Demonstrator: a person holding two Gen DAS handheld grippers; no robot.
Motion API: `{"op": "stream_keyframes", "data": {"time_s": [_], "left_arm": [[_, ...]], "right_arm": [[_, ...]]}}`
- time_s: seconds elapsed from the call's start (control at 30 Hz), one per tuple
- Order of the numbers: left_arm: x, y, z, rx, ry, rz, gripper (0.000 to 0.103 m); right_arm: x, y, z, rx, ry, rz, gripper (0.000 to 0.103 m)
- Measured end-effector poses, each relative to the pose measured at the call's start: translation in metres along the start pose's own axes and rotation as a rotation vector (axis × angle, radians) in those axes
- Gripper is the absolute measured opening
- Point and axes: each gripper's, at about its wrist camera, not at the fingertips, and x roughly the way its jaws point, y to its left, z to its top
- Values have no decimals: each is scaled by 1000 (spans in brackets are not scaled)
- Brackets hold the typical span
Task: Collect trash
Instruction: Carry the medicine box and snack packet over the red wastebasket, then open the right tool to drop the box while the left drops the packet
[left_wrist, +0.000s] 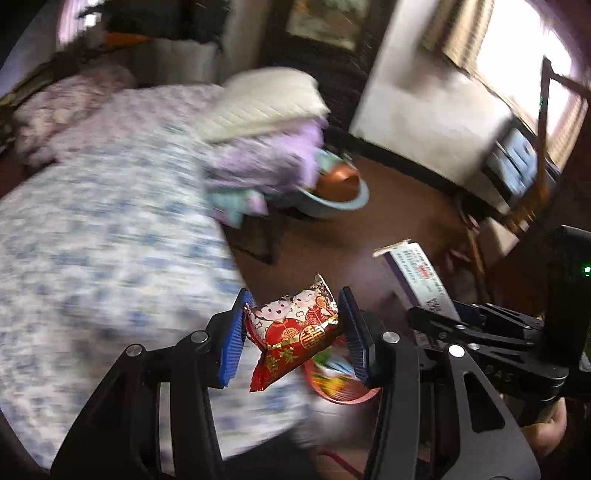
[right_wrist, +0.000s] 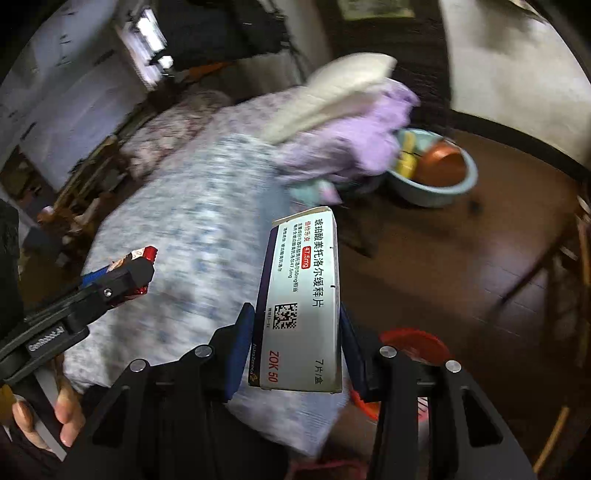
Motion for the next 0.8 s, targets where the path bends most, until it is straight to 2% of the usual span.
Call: {"op": "stream_keyframes", "data": {"time_s": [0.2,0.4,0.6,0.8], "left_arm": [[74,-63,-14,98,134,-57,48],[124,-90,-26,142,216,-70,48],[155,-93,-37,146,276,-68,48],[174,-95,-46,152,312,-59,48]], "right_arm": [[42,-81,-37,132,110,-55,45],[101,-129,-77,228,239,-67,45],[155,-150,-108,272,342,-82,45],[171,-156,-118,272,350,-96,46]]}}
